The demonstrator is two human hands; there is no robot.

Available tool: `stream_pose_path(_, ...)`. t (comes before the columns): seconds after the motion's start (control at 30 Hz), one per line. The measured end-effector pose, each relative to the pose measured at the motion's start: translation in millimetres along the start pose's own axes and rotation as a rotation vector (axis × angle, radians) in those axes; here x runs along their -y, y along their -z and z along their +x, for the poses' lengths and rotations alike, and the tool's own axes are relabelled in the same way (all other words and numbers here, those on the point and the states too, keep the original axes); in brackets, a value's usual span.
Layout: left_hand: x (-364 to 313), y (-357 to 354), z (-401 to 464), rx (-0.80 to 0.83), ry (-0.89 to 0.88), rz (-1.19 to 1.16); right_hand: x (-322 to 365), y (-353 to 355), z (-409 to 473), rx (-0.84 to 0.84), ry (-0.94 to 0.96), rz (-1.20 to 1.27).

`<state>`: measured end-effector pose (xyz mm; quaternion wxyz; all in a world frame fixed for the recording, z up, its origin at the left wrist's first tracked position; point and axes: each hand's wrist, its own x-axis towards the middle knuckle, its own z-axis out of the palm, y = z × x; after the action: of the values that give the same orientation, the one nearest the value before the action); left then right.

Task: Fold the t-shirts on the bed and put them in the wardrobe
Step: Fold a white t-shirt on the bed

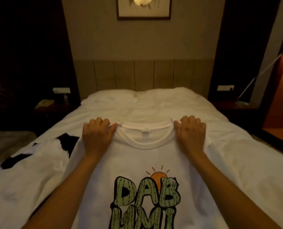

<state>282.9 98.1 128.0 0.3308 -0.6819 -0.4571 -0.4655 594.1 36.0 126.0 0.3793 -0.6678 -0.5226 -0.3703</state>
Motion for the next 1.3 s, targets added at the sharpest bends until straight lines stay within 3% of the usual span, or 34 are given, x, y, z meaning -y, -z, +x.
stream_pose_path(0.2,16.1,-114.5,-83.1,0.242,-0.003,0.095,-9.0,-127.7,-69.3,0.29,-0.013,0.037)
stream_pose_path(0.4,23.3,-194.2,-126.4,0.404,0.053,0.082,-12.2,-214.6,-106.1,0.44,-0.048,-0.081)
stream_pose_path(0.7,38.9,-284.4,-111.8,0.42,0.065,0.129,-10.9,-302.2,-86.5,0.392,-0.059,-0.138)
stream_pose_path(0.97,58.1,-349.2,-167.6,0.525,0.101,-0.021,-14.7,-375.6,-126.1,0.556,0.022,-0.11)
stream_pose_path(1.17,59.0,-360.0,-178.7,0.616,0.158,-0.067,-17.4,-385.7,-138.0,0.538,0.037,-0.121)
stream_pose_path(1.3,41.8,-334.4,-164.0,0.648,0.265,-0.067,-2.3,-354.6,-138.0,0.507,-0.004,-0.034)
